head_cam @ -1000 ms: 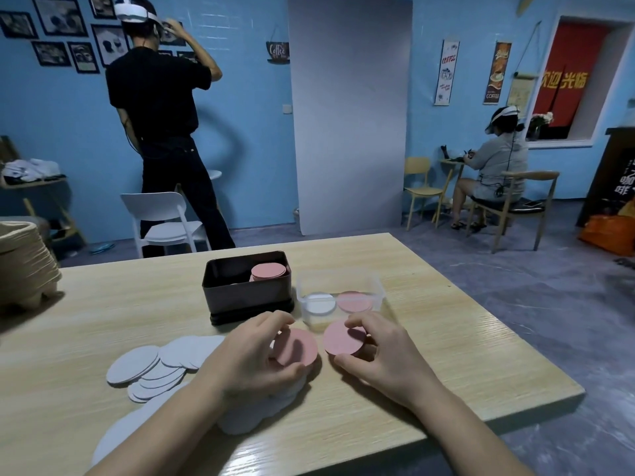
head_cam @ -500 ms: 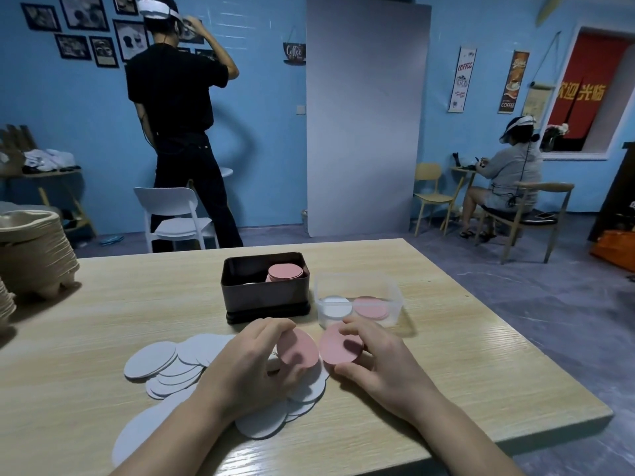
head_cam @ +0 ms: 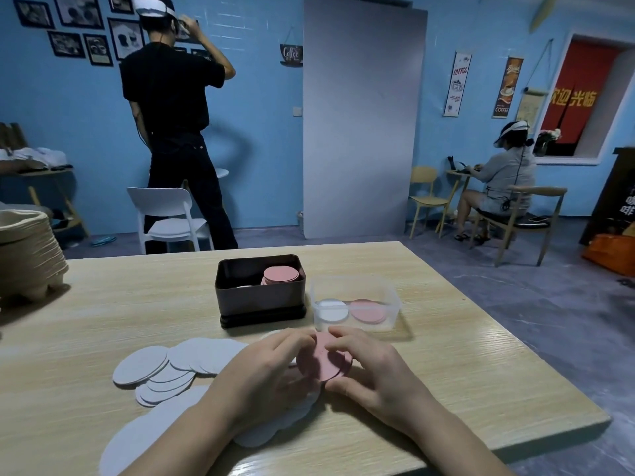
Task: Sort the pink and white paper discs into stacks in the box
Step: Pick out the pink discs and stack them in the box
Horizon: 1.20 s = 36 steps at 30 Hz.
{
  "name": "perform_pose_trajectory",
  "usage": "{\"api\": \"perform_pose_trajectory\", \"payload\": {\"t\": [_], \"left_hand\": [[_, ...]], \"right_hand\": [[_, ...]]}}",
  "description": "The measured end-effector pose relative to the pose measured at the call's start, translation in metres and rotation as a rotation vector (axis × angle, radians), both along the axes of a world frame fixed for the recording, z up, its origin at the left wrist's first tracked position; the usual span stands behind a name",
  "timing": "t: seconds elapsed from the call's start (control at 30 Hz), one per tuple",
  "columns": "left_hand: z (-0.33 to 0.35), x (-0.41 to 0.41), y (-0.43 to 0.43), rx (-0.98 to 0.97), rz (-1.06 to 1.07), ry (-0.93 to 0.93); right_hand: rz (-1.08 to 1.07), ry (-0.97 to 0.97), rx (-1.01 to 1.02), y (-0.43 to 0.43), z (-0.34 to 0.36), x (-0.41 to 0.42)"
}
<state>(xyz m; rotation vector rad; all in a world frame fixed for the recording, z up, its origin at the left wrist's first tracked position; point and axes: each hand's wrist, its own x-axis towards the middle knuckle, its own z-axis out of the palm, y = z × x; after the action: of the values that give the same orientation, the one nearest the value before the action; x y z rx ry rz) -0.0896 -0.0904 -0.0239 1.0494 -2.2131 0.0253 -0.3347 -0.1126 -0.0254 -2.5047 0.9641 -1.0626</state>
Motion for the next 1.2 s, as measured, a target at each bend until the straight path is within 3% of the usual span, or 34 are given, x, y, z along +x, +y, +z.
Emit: {"api": "perform_pose_trajectory", "payload": {"t": [0.6, 0.83, 1.0, 1.2], "left_hand": [[-0.0025, 0.004, -0.0005, 0.024, -0.05, 0.045], [-0.0021, 0.004, -0.0016, 0.08, -0.076, 0.078], [-0.0011, 0.0055, -0.0014, 0.088, -0.082, 0.094], [-0.0048, 0.0086, -0.0038, 0.05, -0.067, 0.062]], "right_hand": [[0.064, -0.169, 0.021, 0.0007, 0.0002, -0.0019], [0.109, -0.237, 0.121, 0.0033, 0.0016, -0.0024], [0.087, -0.174, 0.097, -0.0003, -0.0015, -0.0007], [0.002, 0.075, -0.06, -0.0053, 0.0016, 0.0023]]}}
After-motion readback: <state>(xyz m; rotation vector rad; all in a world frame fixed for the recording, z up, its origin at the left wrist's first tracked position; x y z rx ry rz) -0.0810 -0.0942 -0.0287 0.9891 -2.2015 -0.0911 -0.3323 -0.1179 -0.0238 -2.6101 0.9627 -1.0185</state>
